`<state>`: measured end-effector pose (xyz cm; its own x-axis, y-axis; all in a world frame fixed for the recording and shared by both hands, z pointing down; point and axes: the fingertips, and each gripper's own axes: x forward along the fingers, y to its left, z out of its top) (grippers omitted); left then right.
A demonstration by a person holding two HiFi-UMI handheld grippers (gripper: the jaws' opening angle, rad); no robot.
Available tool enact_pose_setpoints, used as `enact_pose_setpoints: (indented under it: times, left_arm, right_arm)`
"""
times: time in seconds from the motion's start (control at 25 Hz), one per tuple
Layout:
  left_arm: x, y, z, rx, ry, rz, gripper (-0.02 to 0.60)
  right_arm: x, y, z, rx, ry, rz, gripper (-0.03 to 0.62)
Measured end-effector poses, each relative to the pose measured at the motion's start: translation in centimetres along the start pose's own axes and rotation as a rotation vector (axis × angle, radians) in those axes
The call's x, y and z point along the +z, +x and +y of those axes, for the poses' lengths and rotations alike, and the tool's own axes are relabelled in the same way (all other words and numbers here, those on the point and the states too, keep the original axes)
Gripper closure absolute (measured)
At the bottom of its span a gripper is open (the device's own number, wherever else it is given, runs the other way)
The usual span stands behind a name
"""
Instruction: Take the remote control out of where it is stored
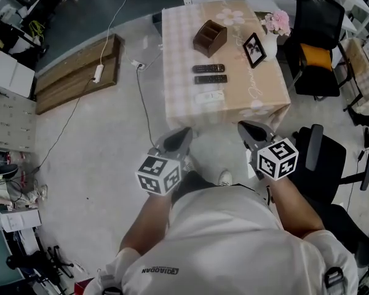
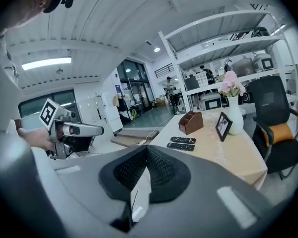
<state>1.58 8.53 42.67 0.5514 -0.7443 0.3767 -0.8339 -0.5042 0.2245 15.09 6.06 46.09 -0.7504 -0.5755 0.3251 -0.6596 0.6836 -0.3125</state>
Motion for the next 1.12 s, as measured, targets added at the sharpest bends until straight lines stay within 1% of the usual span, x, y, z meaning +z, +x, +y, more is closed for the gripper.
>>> enact_pose_setpoints:
  times: [0.16,0.32,0.56,0.76,0.92,1.12]
  left_arm:
    - [-0.8,-0.3,-0.1,-0.001,-0.014,0.018,0.577]
    - [-1.5,0.3,0.2,-0.031,-0.006,0.054,0.577]
    - [-1.8,-0.6,1.1,-0.076,0.017,0.08,0.577]
    - [-1.6,-0.7,1.8,-0.109,0.036,0.078,0.577]
    - [-1.7,-0.8,2.1,-0.13,0.041,0.085,0.577]
    - [-1.7,-0.8,2.7,-0.138,0.041,0.091,0.577]
  right_arm:
    - [-0.5,-0.6,0.2,-0.008,-0.005,0.011,0.591]
    - [-0.9,-0.1,0.4,-0.037,0.014,0.019,0.591]
    - [-0.2,1.2,2.3,-0.059,0.019,0.0,0.591]
    - [-0.2,2.1,3.8,-0.069,0.009,-0.009,0.591]
    - [-1.0,2.7,4.0,-0.082,0.034,0.004,0.591]
    - [-0.6,2.8,3.8,-0.104,0.036,-0.002,0.591]
